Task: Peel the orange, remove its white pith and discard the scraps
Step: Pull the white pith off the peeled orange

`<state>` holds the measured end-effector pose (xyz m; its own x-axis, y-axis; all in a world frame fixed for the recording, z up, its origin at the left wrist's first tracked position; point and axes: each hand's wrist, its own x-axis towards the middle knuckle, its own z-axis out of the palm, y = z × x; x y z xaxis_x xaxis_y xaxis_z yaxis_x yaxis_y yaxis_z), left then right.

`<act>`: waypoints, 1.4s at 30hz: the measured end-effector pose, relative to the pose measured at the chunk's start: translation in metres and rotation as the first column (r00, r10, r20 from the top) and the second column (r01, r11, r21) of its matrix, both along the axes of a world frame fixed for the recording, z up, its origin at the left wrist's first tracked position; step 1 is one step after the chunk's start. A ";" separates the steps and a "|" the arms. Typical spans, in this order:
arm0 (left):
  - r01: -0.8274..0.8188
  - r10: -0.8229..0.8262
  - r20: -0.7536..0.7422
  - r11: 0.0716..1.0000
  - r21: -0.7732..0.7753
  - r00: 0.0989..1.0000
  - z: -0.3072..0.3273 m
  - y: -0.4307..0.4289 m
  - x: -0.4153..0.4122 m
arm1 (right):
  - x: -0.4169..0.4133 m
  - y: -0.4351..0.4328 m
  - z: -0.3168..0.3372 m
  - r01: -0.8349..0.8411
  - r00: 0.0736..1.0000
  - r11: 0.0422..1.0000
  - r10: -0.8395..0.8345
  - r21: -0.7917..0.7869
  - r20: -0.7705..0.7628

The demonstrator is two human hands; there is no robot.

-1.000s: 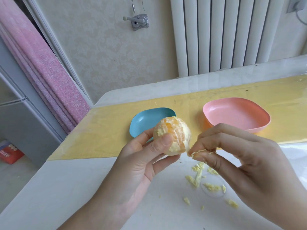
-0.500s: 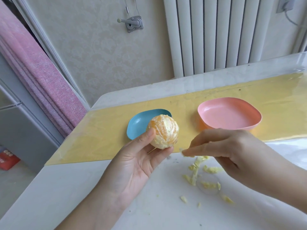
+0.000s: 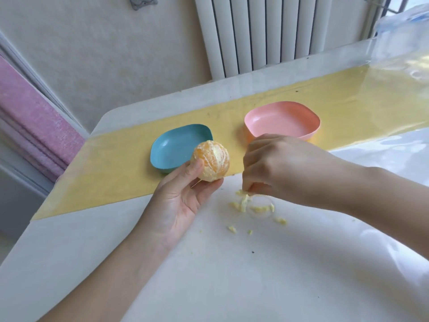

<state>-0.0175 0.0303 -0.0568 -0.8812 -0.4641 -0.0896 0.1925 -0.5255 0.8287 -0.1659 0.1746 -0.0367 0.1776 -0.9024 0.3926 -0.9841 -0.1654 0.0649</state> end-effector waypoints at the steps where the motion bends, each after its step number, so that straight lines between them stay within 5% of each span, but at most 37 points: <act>1: -0.002 0.002 -0.005 1.000 -0.005 1.000 -0.001 -0.001 0.000 | 0.000 0.000 0.002 0.014 1.000 1.000 -0.014 0.013 -0.011; 4: 0.013 -0.013 -0.018 1.000 -0.017 1.000 -0.002 -0.003 -0.001 | 0.002 -0.001 0.003 0.113 0.994 0.993 -0.113 0.019 0.013; 14: 0.045 -0.045 0.006 0.999 -0.006 0.999 0.000 0.003 -0.002 | 0.007 -0.009 -0.005 0.283 0.832 0.955 -0.288 0.085 0.474; 22: 0.041 -0.041 -0.010 0.999 0.034 0.999 -0.003 -0.005 -0.003 | 0.000 -0.011 0.001 0.243 0.791 0.940 -0.335 0.240 0.512; 36: 0.014 -0.013 -0.004 0.992 0.122 1.000 -0.006 -0.010 -0.006 | -0.003 -0.022 -0.004 0.304 0.779 0.939 -0.342 0.162 0.526; 42: 0.070 -0.072 0.006 0.978 0.194 0.997 -0.006 -0.007 -0.007 | 0.001 -0.021 -0.012 0.240 0.784 0.971 -0.200 0.009 0.587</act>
